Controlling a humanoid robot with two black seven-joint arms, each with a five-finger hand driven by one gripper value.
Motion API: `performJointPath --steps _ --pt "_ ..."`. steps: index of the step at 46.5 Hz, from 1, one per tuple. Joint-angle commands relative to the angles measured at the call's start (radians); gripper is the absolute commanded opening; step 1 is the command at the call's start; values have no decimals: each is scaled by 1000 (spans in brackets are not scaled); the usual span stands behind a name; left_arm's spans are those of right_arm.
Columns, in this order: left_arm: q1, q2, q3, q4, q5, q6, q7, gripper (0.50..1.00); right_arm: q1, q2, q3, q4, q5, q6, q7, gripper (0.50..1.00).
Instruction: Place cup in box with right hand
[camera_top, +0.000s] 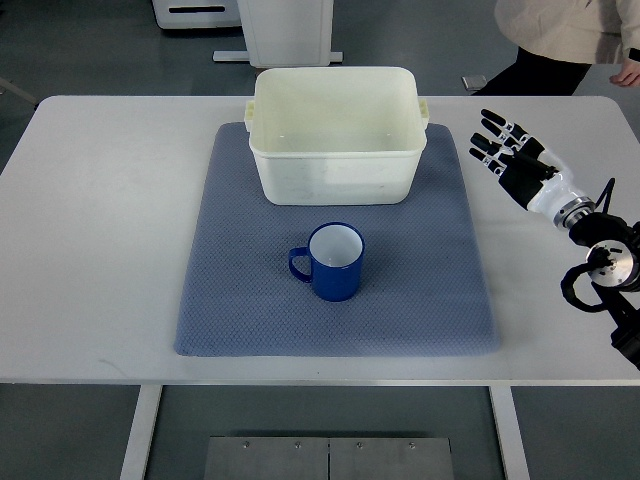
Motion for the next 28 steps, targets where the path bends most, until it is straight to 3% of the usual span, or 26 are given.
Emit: performJointPath --steps 1,28 --pt "0 0 0 0 0 0 1 1000 1 0 0 0 0 0 0 1000" --pt "3 0 0 0 -2 2 0 1000 7 0 0 -2 0 0 -2 1000"
